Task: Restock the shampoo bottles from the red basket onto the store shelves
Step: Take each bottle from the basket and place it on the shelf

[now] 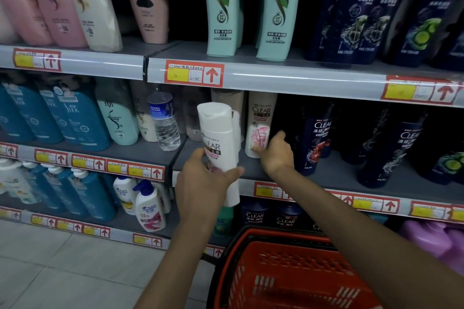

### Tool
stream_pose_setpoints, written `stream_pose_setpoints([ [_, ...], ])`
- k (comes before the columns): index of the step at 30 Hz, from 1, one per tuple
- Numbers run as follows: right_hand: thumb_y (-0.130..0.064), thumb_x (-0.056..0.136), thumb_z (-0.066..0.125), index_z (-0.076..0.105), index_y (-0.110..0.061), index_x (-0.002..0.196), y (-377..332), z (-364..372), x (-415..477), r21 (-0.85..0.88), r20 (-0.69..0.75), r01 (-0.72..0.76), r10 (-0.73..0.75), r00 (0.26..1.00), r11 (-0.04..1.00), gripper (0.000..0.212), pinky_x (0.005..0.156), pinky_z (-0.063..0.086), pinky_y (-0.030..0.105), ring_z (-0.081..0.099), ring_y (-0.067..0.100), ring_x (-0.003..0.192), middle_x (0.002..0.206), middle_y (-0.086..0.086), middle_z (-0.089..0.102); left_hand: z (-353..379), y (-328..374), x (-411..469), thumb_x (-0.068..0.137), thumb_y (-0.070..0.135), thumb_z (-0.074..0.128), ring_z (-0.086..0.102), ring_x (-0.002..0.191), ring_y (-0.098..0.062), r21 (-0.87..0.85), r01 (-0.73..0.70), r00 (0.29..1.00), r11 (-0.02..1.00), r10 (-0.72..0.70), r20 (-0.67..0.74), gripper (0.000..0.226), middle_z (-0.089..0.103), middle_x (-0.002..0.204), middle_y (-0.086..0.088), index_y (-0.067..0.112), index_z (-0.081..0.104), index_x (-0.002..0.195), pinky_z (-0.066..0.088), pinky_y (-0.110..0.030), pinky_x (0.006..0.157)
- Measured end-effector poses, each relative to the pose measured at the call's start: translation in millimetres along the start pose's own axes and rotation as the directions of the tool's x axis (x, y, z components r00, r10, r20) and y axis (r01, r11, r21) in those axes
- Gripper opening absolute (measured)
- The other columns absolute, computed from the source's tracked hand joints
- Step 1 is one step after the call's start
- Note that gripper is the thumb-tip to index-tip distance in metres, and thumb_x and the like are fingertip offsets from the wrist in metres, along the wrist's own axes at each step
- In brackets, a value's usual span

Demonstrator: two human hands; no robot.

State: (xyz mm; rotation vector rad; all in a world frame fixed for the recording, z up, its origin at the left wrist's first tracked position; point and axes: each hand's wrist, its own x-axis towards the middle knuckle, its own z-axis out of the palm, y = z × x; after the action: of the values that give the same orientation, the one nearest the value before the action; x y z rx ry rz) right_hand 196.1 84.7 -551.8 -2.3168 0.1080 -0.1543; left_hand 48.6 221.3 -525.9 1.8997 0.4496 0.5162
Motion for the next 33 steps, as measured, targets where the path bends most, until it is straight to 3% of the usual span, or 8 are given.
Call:
stream_pose_setpoints([
  [4, 0.001, 0.093, 0.056, 0.053, -0.013, 0.14, 26.3, -20.4, -33.7, 0.155, 0.057, -0.003, -0.006, 0.998, 0.988, 0.049, 0.095, 0.055, 0.041, 0.067, 0.025, 0.108, 0.108, 0.004, 0.073, 29.2, 12.3, -2.2, 0.065, 0.044, 0.094, 0.07, 0.089, -0.012, 0.034, -0.058, 0.996, 0.998, 0.055, 0.063, 0.052, 0.074, 0.099, 0.012, 0.034, 0.062, 0.104, 0.057, -0.035, 0.073],
  [6, 0.008, 0.088, 0.053, 0.061, -0.018, 0.13, 40.9, -28.2, -51.0, 0.192, 0.083, 0.07, -0.087, 0.993, 0.979, 0.049, 0.088, 0.058, 0.037, 0.069, 0.02, 0.098, 0.095, -0.004, 0.073, 43.9, 15.6, -0.3, 0.065, 0.045, 0.093, 0.07, 0.089, -0.015, 0.064, -0.079, 0.995, 0.995, 0.075, 0.063, 0.053, 0.075, 0.1, 0.011, 0.03, 0.064, 0.107, 0.052, -0.032, 0.068],
  [11, -0.018, 0.08, 0.081, 0.063, -0.025, 0.114, 45.4, -30.6, -62.9, 0.22, 0.118, 0.276, -0.307, 0.944, 0.936, 0.04, 0.067, 0.054, 0.02, 0.065, 0.0, 0.082, 0.089, -0.014, 0.068, 76.7, 27.3, 7.4, 0.063, 0.054, 0.089, 0.071, 0.091, -0.022, 0.062, -0.109, 0.993, 0.992, 0.111, -0.035, 0.058, 0.075, 0.101, 0.008, 0.028, 0.062, 0.108, 0.059, -0.042, 0.073],
  [13, -0.042, 0.081, 0.075, 0.063, -0.024, 0.117, 41.8, -23.0, -55.4, 0.235, 0.024, 0.296, -0.31, 0.95, 0.926, 0.042, 0.074, 0.059, 0.033, 0.068, 0.005, 0.087, 0.098, -0.01, 0.071, 87.6, 31.9, 12.4, 0.065, 0.058, 0.087, 0.071, 0.09, -0.022, 0.029, -0.109, 0.992, 0.994, 0.111, -0.064, 0.057, 0.076, 0.1, 0.008, 0.029, 0.061, 0.107, 0.06, -0.043, 0.072],
  [15, -0.044, 0.086, 0.068, 0.064, -0.025, 0.117, 43.1, -15.4, -46.4, 0.222, -0.038, 0.279, -0.278, 0.96, 0.934, 0.036, 0.077, 0.059, 0.042, 0.069, 0.014, 0.09, 0.101, -0.005, 0.072, 98.2, 31.5, 17.6, 0.069, 0.059, 0.084, 0.071, 0.089, -0.022, -0.002, -0.102, 0.993, 0.995, 0.102, -0.062, 0.053, 0.076, 0.098, 0.008, 0.027, 0.061, 0.104, 0.06, -0.043, 0.073],
  [25, -0.039, 0.101, 0.057, 0.062, -0.015, 0.112, 46.4, 5.1, -19.4, -0.036, -0.023, 0.3, -0.3, 0.954, 0.953, 0.027, 0.075, 0.055, 0.04, 0.065, 0.024, 0.092, 0.103, 0.005, 0.066, 116.6, 9.1, 21.6, 0.09, 0.016, 0.064, 0.067, 0.097, -0.023, -0.047, -0.008, 0.996, 0.999, 0.012, 0.086, 0.023, 0.072, 0.105, 0.003, 0.025, 0.058, 0.11, 0.055, -0.037, 0.083],
  [30, -0.034, 0.105, 0.052, 0.06, -0.005, 0.112, 35.8, 16.8, -13.9, -0.037, -0.031, 0.215, -0.216, 0.976, 0.976, 0.031, 0.082, 0.054, 0.044, 0.065, 0.034, 0.097, 0.108, 0.016, 0.065, 114.3, -8.1, 31.6, 0.089, 0.037, 0.051, 0.07, 0.099, -0.023, -0.098, -0.024, 0.973, 0.995, 0.046, 0.226, 0.033, 0.074, 0.106, 0.001, 0.025, 0.06, 0.118, 0.058, -0.047, 0.09],
  [33, -0.033, 0.106, 0.05, 0.06, -0.003, 0.117, 35.3, 20.4, -12.0, -0.04, 0.008, 0.21, -0.21, 0.978, 0.977, 0.033, 0.083, 0.054, 0.043, 0.065, 0.037, 0.101, 0.112, 0.018, 0.065, 109.0, -14.8, 35.8, 0.087, 0.029, 0.055, 0.069, 0.1, -0.023, -0.137, -0.012, 0.963, 0.99, 0.048, 0.265, 0.031, 0.074, 0.106, 0.001, 0.026, 0.063, 0.117, 0.058, -0.049, 0.092],
])
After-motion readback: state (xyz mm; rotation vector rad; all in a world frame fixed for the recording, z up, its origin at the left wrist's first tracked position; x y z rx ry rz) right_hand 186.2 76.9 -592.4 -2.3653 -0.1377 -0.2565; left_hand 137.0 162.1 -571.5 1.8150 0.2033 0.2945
